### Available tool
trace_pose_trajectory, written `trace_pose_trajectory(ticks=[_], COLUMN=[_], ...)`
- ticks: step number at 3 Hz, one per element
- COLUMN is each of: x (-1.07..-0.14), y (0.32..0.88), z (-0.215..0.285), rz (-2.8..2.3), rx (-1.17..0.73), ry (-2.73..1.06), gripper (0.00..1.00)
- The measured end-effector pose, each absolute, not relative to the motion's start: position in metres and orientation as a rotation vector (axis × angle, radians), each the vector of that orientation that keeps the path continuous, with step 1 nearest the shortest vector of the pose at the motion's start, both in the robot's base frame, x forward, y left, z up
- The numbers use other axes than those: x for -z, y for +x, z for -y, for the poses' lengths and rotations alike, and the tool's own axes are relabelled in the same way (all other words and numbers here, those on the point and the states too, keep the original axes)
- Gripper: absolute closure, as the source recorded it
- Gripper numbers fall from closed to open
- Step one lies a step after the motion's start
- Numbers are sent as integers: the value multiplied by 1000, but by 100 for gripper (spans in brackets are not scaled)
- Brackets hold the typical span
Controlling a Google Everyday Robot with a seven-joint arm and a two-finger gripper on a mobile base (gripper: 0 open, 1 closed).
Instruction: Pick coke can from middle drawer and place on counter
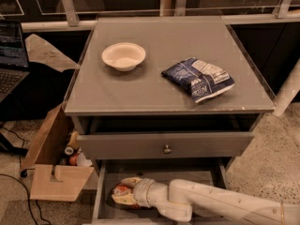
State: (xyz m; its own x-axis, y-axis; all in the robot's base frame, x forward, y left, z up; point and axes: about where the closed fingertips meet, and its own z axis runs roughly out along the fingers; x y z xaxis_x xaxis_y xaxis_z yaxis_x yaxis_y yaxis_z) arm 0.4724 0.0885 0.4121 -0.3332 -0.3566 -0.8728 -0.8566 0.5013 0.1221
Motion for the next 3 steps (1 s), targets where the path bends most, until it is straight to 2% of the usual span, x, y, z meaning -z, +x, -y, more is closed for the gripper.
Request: trace_pose_trajectory(ticks=[3], x=[-433], y=[469], z=[-25], rz=[-2184], rx=[-394], ry=[-1279], gripper=[100])
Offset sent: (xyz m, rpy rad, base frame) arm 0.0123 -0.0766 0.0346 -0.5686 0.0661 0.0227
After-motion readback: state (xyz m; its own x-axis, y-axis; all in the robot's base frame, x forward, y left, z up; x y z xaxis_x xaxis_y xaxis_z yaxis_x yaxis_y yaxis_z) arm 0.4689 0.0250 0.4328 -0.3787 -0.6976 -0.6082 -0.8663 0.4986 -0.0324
